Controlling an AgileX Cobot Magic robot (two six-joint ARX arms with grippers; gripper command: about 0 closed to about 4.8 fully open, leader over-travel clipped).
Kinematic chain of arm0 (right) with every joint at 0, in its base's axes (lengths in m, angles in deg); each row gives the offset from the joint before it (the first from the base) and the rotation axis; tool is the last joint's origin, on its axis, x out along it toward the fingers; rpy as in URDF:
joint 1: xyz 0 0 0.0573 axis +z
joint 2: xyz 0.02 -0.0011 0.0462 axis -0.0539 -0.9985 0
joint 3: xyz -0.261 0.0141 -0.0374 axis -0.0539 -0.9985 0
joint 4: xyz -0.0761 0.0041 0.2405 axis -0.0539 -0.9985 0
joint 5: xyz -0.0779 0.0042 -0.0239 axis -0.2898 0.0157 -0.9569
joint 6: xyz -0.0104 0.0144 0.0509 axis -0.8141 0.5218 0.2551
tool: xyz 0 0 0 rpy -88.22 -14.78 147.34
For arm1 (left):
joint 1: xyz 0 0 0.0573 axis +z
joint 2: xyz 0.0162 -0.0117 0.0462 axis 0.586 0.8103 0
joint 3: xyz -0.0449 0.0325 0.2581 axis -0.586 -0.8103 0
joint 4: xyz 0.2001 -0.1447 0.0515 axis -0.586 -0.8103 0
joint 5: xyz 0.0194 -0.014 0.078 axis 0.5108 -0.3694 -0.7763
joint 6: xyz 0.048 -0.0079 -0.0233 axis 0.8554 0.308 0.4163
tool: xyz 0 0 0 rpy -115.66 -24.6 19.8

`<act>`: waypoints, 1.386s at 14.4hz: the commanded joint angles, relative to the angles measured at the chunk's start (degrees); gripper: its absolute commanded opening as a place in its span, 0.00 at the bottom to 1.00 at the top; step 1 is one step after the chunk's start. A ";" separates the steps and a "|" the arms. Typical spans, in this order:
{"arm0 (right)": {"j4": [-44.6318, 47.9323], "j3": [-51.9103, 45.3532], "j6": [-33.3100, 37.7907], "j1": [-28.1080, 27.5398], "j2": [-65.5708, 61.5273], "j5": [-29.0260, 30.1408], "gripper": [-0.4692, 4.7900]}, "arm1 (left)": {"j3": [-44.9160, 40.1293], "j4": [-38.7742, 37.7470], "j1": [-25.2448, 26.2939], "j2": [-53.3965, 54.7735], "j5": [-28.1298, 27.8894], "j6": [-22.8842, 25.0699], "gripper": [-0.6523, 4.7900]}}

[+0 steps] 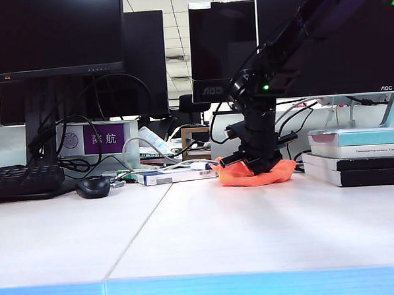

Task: Wipe the table from back to front using the rag.

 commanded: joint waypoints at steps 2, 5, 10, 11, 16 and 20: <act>-1.86 1.36 -0.04 -0.02 -3.04 1.09 0.08 | 0.11 0.28 -0.07 -0.09 0.31 0.00 0.11; -0.50 1.38 -0.13 -0.04 -4.17 1.07 0.08 | 0.11 0.26 -0.07 -0.04 0.28 -0.02 0.11; 1.07 4.44 -0.39 -0.17 -6.08 0.96 0.08 | 0.13 0.17 -0.07 -0.04 1.27 -0.04 0.11; 1.07 5.44 -0.37 -0.15 -6.58 1.01 0.08 | 0.11 0.11 -0.07 -0.04 1.36 -0.02 0.11; 3.17 7.21 -0.37 -0.17 -8.37 0.87 0.08 | 0.11 -0.04 -0.07 -0.02 1.36 -0.04 0.11; 4.37 8.37 -0.44 -0.31 -8.70 0.83 0.08 | 0.11 -0.11 -0.07 -0.02 1.33 -0.04 0.11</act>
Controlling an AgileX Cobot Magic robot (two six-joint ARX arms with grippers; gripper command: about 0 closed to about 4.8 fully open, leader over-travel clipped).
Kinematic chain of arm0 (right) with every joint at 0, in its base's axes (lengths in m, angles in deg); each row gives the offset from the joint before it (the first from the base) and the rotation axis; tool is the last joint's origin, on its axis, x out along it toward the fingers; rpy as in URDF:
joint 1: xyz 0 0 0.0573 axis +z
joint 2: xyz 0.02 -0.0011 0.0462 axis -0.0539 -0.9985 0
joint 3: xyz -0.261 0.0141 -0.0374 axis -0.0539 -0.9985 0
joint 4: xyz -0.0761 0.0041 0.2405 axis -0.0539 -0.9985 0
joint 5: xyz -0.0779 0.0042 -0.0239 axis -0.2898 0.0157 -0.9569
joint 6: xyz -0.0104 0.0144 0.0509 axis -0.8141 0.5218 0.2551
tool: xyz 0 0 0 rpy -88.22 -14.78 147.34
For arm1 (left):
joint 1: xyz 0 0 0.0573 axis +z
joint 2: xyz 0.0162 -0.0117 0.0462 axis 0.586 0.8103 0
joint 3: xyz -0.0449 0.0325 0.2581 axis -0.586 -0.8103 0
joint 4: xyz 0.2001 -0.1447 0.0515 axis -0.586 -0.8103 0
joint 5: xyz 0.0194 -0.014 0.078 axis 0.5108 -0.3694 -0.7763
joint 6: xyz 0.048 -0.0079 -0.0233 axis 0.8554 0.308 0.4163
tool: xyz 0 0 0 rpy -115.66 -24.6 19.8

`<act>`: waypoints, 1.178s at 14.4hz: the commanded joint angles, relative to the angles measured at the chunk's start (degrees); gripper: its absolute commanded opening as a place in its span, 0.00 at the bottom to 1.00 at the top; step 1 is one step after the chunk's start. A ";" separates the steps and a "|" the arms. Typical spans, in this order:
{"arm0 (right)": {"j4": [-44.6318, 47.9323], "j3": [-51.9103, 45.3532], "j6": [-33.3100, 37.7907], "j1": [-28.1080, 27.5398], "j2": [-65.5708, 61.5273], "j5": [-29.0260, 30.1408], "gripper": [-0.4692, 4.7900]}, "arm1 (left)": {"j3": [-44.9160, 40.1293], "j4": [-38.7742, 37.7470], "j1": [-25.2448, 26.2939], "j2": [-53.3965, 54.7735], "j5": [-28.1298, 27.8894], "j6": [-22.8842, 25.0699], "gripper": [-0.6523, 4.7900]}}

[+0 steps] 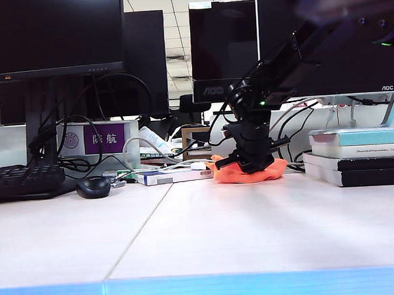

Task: Wipe the table from back to front using the rag.

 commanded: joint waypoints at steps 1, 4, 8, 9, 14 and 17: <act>-1.81 -0.63 -0.09 -0.20 -1.46 1.27 0.08 | 0.11 0.15 -0.04 -0.17 0.44 -0.02 0.11; -1.70 -0.63 -0.09 -0.24 -2.08 1.27 0.08 | 0.11 -0.31 -0.04 -0.17 0.44 0.00 0.11; -2.12 -0.63 0.37 -0.15 -2.05 1.73 0.08 | 0.11 -0.35 -0.04 -0.17 0.39 0.04 0.11; -2.16 -0.63 0.37 -0.13 -2.05 2.14 0.08 | 0.11 -0.35 -0.04 -0.17 0.35 0.04 0.11; -2.36 -0.61 0.35 -0.07 -1.88 2.84 0.17 | 0.11 -1.44 -0.04 -0.17 0.24 0.04 0.11; -5.51 -0.55 0.11 -0.07 -0.15 2.84 0.70 | 0.11 -1.84 -0.04 -0.17 0.24 0.07 0.11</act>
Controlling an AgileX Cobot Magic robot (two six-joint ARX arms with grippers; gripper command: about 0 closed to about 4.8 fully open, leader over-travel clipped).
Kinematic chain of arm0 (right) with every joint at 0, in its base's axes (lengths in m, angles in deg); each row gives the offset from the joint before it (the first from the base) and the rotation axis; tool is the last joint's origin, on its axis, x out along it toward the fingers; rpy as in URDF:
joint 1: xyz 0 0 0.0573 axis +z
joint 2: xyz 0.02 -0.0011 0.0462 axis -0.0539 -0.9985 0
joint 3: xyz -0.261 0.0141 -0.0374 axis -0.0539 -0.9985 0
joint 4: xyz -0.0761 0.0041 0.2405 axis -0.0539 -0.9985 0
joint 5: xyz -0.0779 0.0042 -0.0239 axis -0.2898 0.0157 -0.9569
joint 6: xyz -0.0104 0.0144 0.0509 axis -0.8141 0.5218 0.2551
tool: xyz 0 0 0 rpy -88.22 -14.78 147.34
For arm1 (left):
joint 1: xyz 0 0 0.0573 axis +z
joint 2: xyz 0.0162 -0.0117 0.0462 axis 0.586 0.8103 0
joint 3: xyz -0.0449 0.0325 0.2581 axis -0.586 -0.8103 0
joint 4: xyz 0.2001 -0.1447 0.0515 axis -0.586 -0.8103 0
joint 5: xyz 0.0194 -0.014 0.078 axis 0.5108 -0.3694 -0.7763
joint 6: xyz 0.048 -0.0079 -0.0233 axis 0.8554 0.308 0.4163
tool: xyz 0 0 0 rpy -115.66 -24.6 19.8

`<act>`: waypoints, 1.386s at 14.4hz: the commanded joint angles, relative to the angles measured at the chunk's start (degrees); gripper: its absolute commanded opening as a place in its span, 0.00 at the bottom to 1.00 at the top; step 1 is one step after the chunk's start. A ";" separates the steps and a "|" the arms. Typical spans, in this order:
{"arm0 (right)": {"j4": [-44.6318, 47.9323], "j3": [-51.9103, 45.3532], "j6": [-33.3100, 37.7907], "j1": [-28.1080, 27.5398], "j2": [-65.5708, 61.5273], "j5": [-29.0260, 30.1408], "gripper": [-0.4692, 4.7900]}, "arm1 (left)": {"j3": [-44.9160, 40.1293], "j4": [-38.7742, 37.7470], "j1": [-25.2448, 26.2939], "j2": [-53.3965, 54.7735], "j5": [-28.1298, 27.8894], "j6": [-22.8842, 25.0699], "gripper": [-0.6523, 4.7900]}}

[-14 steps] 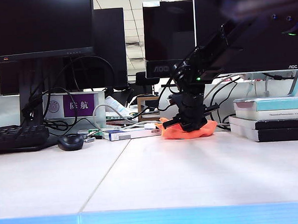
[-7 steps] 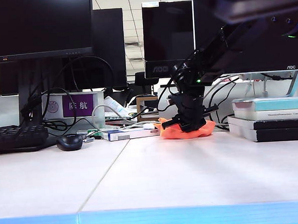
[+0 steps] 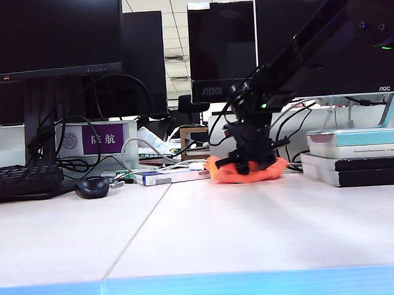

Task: Wipe the table from back to front using the rag.

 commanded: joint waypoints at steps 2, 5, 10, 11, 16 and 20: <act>-8.22 -0.72 -0.11 0.57 1.81 1.46 0.70 | 0.11 -0.07 -0.04 -0.17 0.26 0.07 0.11; -11.08 -0.72 -0.33 1.42 4.48 2.32 0.70 | 0.11 0.02 -0.04 -0.15 0.26 0.07 0.11; -12.74 -0.72 -0.31 2.03 8.22 4.04 0.70 | 0.11 -0.04 -0.04 -0.15 0.26 0.07 0.11; -12.74 -0.72 -0.28 2.03 9.03 4.24 0.70 | 0.11 -0.07 -0.04 -0.15 0.26 0.07 0.11; -13.53 -0.72 -0.24 2.03 12.81 8.33 0.83 | 0.11 -0.02 -0.04 -0.15 0.26 0.07 0.11; -13.94 -0.72 -0.26 2.03 15.61 10.71 0.77 | 0.11 0.04 -0.04 -0.15 0.26 0.09 0.11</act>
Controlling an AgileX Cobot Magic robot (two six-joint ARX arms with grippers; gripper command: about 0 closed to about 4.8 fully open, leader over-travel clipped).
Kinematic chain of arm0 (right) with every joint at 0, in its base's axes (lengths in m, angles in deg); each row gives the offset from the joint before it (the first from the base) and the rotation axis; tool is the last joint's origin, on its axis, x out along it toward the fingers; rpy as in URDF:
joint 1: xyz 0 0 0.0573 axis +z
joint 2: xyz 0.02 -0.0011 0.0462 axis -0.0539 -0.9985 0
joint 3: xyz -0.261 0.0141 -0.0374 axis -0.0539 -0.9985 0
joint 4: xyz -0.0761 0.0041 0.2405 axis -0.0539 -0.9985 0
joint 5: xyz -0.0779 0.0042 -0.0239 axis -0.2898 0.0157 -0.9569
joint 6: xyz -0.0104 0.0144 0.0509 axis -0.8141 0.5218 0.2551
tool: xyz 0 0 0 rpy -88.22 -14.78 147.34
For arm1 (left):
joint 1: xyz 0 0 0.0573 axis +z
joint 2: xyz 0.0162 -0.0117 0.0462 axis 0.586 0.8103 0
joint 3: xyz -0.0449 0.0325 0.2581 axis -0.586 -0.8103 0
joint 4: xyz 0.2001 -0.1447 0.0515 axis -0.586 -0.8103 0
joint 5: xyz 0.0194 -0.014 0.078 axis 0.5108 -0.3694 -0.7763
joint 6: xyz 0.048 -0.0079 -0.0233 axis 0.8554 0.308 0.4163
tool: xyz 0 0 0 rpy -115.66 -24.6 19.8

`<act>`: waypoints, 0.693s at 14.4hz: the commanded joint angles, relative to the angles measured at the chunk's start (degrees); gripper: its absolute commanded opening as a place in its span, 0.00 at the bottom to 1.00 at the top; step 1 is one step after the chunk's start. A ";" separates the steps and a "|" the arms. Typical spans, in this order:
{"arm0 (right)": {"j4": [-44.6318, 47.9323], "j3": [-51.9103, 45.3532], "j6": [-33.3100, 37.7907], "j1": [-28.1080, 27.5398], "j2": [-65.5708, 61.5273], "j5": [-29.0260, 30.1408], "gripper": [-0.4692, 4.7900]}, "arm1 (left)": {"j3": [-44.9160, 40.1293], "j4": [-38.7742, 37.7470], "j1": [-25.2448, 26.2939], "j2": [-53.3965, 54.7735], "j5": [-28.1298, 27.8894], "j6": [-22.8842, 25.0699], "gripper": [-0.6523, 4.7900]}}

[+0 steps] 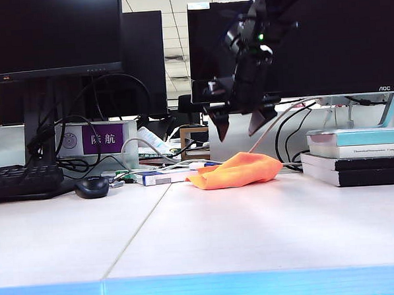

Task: Wipe the table from back to front using the rag.

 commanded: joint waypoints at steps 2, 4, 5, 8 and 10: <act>0.96 0.22 -0.20 0.02 3.78 1.55 0.15 | 0.11 0.50 -0.04 -0.17 0.26 0.04 0.11; 1.05 0.22 -0.17 0.02 5.20 2.12 0.09 | 0.11 0.52 -0.04 -0.17 0.26 0.04 0.11; 0.98 0.20 -0.17 0.02 5.79 2.60 0.09 | 0.11 0.52 -0.04 -0.17 0.26 0.04 0.11; 0.85 0.20 -0.11 0.13 8.15 7.13 0.09 | 0.11 0.61 -0.04 -0.17 0.26 0.24 0.11; 0.55 0.20 0.00 0.24 10.01 8.50 0.09 | 0.13 1.18 -0.04 -0.17 0.26 0.24 0.11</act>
